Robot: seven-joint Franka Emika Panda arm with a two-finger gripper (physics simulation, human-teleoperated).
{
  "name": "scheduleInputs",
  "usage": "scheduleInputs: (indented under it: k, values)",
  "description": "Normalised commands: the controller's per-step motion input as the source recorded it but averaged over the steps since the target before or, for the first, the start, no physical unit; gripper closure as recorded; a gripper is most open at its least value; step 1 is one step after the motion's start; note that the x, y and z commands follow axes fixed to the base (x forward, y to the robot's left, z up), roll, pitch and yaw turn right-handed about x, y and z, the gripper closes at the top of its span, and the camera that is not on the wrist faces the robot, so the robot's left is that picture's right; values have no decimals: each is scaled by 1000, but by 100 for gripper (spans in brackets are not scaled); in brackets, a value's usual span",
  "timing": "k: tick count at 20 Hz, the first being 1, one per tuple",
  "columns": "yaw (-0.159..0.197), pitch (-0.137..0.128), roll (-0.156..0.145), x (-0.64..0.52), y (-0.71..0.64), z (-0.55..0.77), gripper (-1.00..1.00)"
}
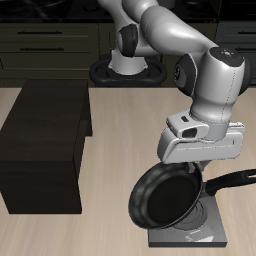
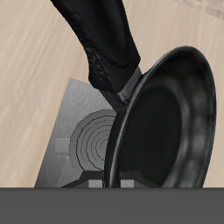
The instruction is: Place the frypan on the flat stove
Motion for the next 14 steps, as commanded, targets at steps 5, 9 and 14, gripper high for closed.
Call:
scheduleInputs:
  k: [5, 9, 14]
  values:
    - [-13, 31, 35, -86, 288, -184, 100]
    - [13, 29, 10, 4, 137, -204, 100]
    - [26, 67, -58, 70, -44, -325, 100]
